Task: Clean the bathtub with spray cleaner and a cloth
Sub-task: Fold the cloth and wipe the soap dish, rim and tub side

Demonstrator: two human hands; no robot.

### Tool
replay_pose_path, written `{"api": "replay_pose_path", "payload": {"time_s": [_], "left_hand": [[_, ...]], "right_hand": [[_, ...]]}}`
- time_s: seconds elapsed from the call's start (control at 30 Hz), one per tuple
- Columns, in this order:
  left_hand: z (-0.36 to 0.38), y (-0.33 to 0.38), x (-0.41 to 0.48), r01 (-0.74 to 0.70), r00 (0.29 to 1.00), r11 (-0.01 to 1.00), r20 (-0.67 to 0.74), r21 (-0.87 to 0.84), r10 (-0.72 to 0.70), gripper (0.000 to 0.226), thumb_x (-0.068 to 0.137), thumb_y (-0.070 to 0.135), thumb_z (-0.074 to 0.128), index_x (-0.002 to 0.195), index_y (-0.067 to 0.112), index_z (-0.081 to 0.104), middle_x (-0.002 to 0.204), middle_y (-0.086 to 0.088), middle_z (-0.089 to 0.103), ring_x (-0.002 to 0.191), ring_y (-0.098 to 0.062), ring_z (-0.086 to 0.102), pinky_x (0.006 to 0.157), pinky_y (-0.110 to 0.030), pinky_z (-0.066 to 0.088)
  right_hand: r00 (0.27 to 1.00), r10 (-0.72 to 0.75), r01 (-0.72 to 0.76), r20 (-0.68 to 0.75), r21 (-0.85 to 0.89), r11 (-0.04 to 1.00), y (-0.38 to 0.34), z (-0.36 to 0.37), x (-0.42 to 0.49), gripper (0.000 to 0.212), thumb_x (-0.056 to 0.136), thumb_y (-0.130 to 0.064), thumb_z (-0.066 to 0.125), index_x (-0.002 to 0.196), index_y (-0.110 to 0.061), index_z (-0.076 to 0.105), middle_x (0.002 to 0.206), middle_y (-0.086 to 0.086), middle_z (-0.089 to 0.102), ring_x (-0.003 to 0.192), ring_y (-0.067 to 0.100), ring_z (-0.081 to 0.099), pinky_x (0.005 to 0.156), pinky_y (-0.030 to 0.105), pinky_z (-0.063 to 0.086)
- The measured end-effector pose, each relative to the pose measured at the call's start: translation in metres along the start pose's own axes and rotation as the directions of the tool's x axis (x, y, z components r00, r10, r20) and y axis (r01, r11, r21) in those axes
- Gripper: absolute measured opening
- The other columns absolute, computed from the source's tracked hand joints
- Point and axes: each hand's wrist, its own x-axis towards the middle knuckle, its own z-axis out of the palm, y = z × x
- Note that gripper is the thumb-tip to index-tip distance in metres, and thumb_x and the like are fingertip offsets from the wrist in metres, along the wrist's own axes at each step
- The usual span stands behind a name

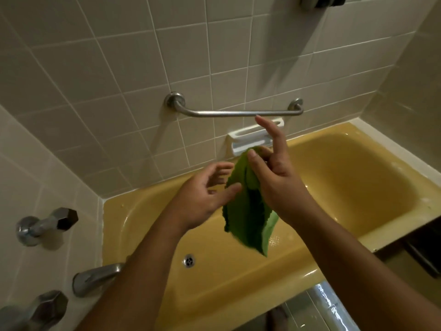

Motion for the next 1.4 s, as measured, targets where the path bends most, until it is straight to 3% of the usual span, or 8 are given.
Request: {"api": "replay_pose_path", "payload": {"time_s": [0.13,0.3,0.43,0.6,0.9,1.03,1.2,1.4], "left_hand": [[0.031,0.0,0.022,0.002,0.999,0.992,0.053,0.124,-0.008,0.03,0.092,0.04,0.076,0.121,0.04,0.068,0.113,0.018,0.074,0.105,-0.005,0.068,0.095,-0.039,0.057],[0.031,-0.018,0.028,0.055,0.987,0.961,0.131,0.27,-0.093,0.005,0.1,0.039,0.065,0.105,0.038,0.065,0.099,0.011,0.072,0.093,-0.014,0.068,0.083,-0.044,0.059],[0.025,-0.012,0.03,-0.033,0.997,0.969,0.077,0.244,0.015,0.013,0.105,0.025,0.057,0.099,0.032,0.066,0.091,0.008,0.07,0.084,-0.013,0.066,0.073,-0.043,0.056],[0.021,-0.003,0.039,-0.204,0.979,0.926,0.076,0.317,0.19,0.013,0.105,0.032,0.056,0.101,0.027,0.067,0.088,0.008,0.068,0.082,-0.008,0.063,0.065,-0.026,0.049],[0.022,0.006,0.036,0.123,0.965,0.948,0.259,-0.293,-0.045,0.018,0.101,0.019,0.058,0.094,0.006,0.068,0.078,-0.005,0.065,0.07,-0.013,0.064,0.058,-0.019,0.05],[0.025,0.003,0.038,0.174,0.969,0.913,0.232,-0.368,-0.091,0.015,0.099,0.023,0.061,0.092,0.011,0.067,0.08,-0.006,0.065,0.074,-0.017,0.064,0.063,-0.026,0.053],[0.026,-0.008,0.034,0.086,0.981,0.995,0.179,-0.057,-0.075,0.025,0.105,0.033,0.057,0.103,0.012,0.071,0.095,-0.006,0.075,0.09,-0.022,0.072,0.076,-0.037,0.059],[0.037,-0.016,0.023,0.284,0.956,0.835,0.212,-0.471,-0.205,0.024,0.105,0.019,0.053,0.113,0.003,0.07,0.106,-0.02,0.074,0.097,-0.031,0.07,0.088,-0.042,0.058]], "right_hand": [[0.997,-0.049,0.045,-0.059,-0.069,0.997,-0.007,-0.01,0.004,0.054,0.11,-0.007,0.043,0.155,-0.036,0.033,0.074,0.011,0.04,0.063,0.019,0.043,0.057,0.026,0.042],[0.99,0.054,-0.059,-0.134,-0.033,0.998,-0.003,-0.046,-0.005,0.05,0.111,-0.012,0.045,0.153,-0.037,0.036,0.068,-0.001,0.043,0.063,0.029,0.038,0.053,0.035,0.033],[0.984,0.175,-0.178,-0.032,-0.208,0.962,0.002,-0.068,-0.022,0.061,0.094,-0.043,0.066,0.148,-0.046,0.041,0.105,-0.002,0.07,0.095,0.018,0.071,0.076,0.038,0.064],[0.951,0.308,-0.288,0.026,-0.284,0.915,0.007,-0.086,-0.035,0.071,0.075,-0.055,0.077,0.141,-0.055,0.049,0.117,0.004,0.063,0.107,0.024,0.069,0.075,0.044,0.066],[0.982,0.131,-0.153,-0.134,-0.164,0.975,0.021,-0.087,-0.039,0.037,0.1,-0.032,0.064,0.136,-0.039,0.059,0.086,0.013,0.06,0.081,0.023,0.065,0.075,0.044,0.063],[0.964,0.137,-0.152,-0.226,-0.048,0.987,0.025,-0.079,-0.039,0.031,0.1,-0.03,0.064,0.131,-0.034,0.064,0.088,-0.004,0.068,0.085,0.014,0.069,0.077,0.043,0.064],[0.959,0.116,-0.144,-0.259,-0.091,0.985,0.025,-0.066,-0.035,0.034,0.098,-0.039,0.066,0.132,-0.038,0.063,0.097,0.002,0.068,0.092,0.027,0.07,0.08,0.05,0.065],[0.971,0.122,-0.151,-0.207,-0.132,0.98,0.035,-0.069,-0.038,0.033,0.099,-0.013,0.067,0.125,-0.034,0.068,0.076,0.003,0.05,0.064,0.015,0.045,0.052,0.027,0.039]]}}
